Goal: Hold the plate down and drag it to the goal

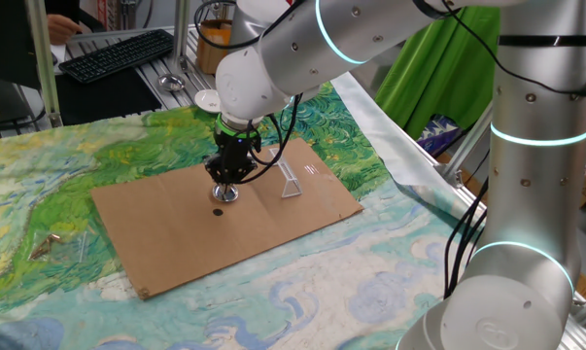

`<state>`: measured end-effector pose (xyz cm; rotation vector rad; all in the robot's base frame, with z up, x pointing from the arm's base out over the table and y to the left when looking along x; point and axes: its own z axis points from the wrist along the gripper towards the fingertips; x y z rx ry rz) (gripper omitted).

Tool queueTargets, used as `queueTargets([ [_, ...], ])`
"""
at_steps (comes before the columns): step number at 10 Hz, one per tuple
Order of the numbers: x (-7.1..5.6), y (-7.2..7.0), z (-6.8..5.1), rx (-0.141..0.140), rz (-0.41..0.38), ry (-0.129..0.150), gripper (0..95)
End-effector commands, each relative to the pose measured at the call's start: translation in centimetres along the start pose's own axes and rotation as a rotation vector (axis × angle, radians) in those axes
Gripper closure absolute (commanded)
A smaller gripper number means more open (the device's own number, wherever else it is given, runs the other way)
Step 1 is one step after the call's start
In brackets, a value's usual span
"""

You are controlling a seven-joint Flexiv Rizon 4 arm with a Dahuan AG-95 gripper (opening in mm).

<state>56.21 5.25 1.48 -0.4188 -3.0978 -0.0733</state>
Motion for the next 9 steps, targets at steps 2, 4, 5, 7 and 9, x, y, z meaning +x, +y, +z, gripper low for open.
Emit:
queueTargets([
  [2, 0.01, -0.01, 0.17, 0.002, -0.005, -0.001, 95.0],
  [4, 0.00, -0.01, 0.28, 0.003, -0.007, -0.002, 95.0],
  [5, -0.01, -0.03, 0.31, 0.004, -0.008, -0.002, 95.0],
  [7, -0.02, -0.07, 0.36, 0.008, -0.013, -0.006, 95.0],
  [9, -0.06, -0.18, 0.43, 0.012, -0.020, -0.007, 95.0],
])
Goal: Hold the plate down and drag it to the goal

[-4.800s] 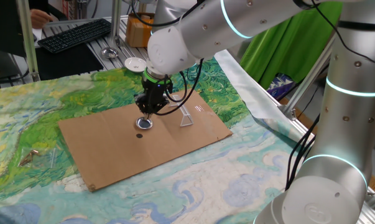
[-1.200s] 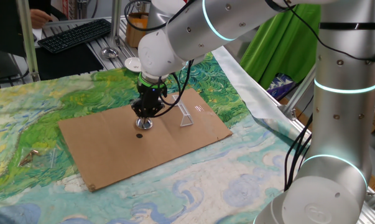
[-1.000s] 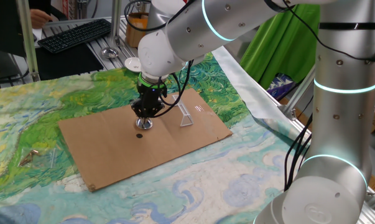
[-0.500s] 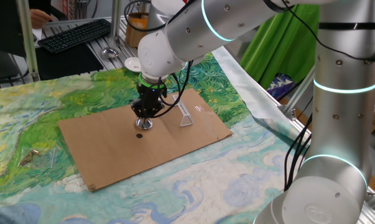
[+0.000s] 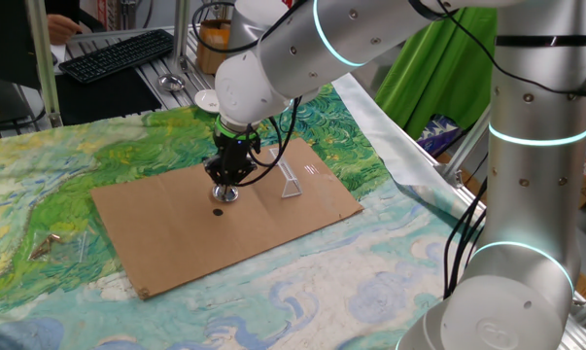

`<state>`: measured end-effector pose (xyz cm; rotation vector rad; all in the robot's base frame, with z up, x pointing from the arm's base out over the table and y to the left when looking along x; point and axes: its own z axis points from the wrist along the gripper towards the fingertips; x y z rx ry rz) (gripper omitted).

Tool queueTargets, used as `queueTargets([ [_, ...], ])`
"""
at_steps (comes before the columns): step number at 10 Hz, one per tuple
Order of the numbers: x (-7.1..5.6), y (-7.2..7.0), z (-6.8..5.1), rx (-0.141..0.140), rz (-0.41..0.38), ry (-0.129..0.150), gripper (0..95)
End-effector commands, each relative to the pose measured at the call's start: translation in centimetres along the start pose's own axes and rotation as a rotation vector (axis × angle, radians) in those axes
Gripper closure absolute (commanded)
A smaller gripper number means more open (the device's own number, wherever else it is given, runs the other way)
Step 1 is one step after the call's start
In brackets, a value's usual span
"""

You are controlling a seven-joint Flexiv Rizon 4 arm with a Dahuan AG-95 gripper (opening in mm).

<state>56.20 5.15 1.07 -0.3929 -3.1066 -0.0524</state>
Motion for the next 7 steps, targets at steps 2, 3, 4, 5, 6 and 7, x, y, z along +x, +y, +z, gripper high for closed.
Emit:
queueTargets([
  [2, -0.12, -0.19, 0.11, 0.002, -0.007, -0.002, 95.0],
  [3, -0.18, -0.28, 0.16, 0.002, -0.008, -0.002, 95.0],
  [4, -0.22, -0.35, 0.19, 0.004, -0.010, -0.003, 95.0],
  [5, -0.31, -0.48, 0.26, 0.004, -0.013, -0.004, 95.0],
  [6, -0.42, -0.65, 0.34, 0.004, -0.017, -0.004, 95.0],
  [7, -0.47, -0.75, 0.33, 0.004, -0.020, -0.004, 95.0],
])
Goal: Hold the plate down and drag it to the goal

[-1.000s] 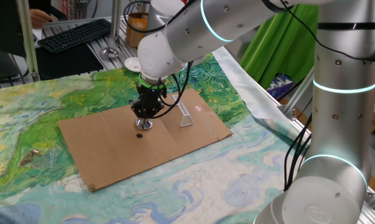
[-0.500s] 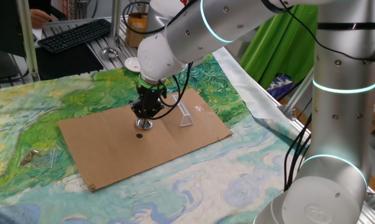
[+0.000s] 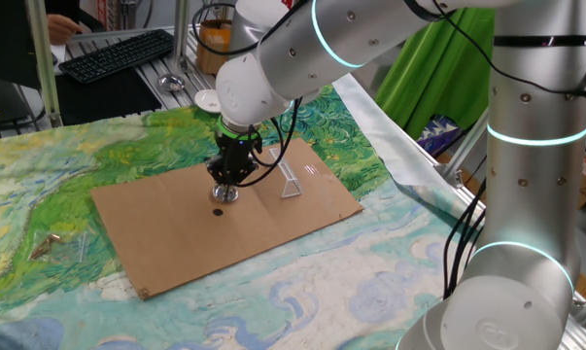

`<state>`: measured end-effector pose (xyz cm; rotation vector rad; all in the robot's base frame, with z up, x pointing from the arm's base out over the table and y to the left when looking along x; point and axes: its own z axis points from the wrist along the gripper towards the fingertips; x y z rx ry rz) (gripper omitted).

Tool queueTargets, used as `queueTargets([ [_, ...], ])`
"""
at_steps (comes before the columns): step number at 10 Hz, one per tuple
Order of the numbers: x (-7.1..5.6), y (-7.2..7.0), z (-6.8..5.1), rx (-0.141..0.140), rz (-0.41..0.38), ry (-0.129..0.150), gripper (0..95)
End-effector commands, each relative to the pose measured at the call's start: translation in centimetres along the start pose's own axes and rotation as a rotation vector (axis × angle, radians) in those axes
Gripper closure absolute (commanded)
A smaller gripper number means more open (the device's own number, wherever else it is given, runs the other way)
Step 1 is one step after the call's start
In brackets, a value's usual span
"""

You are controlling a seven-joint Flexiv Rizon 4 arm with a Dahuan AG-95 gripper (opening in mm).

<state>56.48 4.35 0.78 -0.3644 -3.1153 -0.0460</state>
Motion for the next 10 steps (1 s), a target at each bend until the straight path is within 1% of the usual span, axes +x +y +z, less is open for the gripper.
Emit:
queueTargets([
  [1, 0.01, -0.11, -0.07, 0.001, -0.001, 0.001, 95.0],
  [5, -0.15, -0.49, 0.02, 0.004, -0.009, -0.001, 95.0],
  [7, -0.15, -0.70, -0.28, 0.004, -0.011, 0.001, 95.0],
  [10, -0.13, -0.96, -0.25, 0.007, -0.016, 0.000, 95.0],
])
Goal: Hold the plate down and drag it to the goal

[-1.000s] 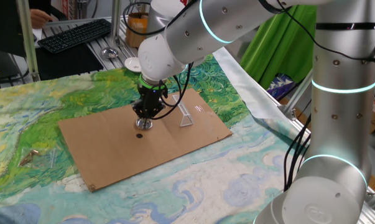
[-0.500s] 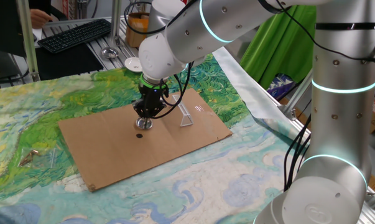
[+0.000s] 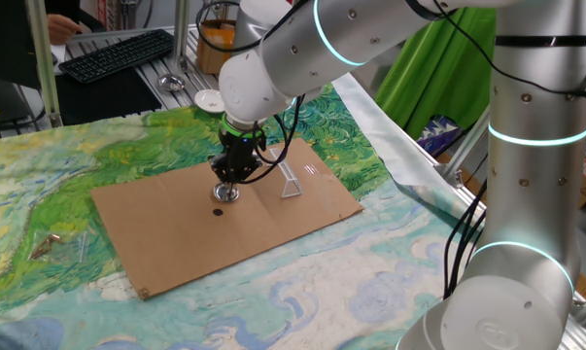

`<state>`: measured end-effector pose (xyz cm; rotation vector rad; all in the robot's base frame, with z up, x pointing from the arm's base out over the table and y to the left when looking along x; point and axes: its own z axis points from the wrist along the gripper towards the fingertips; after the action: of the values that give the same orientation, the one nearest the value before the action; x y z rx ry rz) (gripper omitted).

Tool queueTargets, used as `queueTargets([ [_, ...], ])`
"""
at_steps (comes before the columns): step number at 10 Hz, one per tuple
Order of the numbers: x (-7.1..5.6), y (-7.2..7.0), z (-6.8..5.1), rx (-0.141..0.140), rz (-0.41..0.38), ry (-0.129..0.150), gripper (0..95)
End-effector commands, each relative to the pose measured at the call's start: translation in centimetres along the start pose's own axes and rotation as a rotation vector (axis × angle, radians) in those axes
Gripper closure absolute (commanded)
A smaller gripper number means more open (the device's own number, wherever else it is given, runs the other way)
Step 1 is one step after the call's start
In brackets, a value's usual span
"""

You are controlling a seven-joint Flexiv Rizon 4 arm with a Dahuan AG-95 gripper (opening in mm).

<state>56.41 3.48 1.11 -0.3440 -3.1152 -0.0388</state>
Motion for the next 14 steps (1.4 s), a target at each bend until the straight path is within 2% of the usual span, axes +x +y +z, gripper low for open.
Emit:
queueTargets([
  [1, 0.0, -0.2, 0.1, 0.002, -0.004, -0.003, 95.0],
  [14, -0.1, -1.7, -0.1, 0.019, -0.024, -0.008, 95.0],
])
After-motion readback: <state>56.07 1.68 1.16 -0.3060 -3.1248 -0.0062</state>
